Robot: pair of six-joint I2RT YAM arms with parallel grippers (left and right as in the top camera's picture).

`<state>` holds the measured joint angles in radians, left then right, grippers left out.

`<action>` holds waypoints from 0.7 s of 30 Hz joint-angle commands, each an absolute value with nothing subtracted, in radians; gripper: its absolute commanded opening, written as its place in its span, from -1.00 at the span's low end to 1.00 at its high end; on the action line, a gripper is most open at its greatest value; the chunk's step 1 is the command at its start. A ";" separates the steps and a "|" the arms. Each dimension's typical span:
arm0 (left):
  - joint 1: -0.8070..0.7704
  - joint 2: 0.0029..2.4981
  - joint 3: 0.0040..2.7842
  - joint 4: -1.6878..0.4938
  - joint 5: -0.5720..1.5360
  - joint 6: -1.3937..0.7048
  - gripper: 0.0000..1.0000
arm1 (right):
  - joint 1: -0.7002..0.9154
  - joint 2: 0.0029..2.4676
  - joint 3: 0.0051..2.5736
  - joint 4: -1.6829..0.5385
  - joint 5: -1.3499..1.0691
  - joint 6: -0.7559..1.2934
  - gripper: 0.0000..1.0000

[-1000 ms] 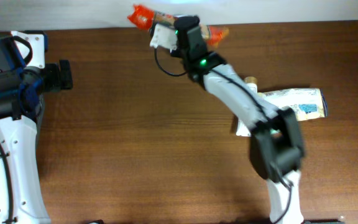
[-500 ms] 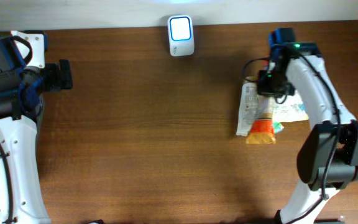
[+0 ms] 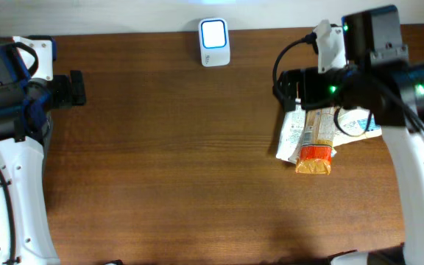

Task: Scan the item barcode

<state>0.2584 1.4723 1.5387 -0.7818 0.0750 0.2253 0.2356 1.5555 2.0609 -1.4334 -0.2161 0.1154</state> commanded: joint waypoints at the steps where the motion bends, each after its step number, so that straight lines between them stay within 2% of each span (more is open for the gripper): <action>1: 0.265 1.470 1.542 -0.781 0.083 0.241 0.99 | 0.294 1.545 2.069 -1.435 -0.240 0.147 0.97; 7: 0.265 1.470 1.542 -0.781 0.083 0.241 0.99 | 0.294 1.477 2.069 -1.527 -0.183 0.136 0.97; 9: 0.265 1.470 1.542 -0.781 0.083 0.241 0.98 | 0.294 1.448 2.053 -1.465 -0.116 0.136 0.97; 11: 0.265 1.470 1.542 -0.781 0.083 0.241 0.99 | 0.285 1.377 1.958 -1.306 -0.072 0.135 0.97; 12: 0.265 1.470 1.542 -0.781 0.083 0.241 0.98 | 0.271 1.319 1.855 -1.177 -0.066 0.135 0.97; 13: 0.265 1.470 1.542 -0.781 0.083 0.241 0.98 | 0.231 1.204 1.628 -0.955 -0.067 0.135 0.97; 17: 0.265 1.470 1.542 -0.781 0.083 0.241 0.98 | 0.112 0.812 0.912 -0.360 -0.067 0.135 0.97; 21: 0.265 1.470 1.542 -0.783 0.083 0.241 0.98 | 0.076 0.413 0.386 -0.031 -0.048 0.135 0.97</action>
<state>0.2588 1.4738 1.5387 -0.7849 0.0765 0.2253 0.0883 0.5510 0.5400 -0.0868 -0.0700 0.1322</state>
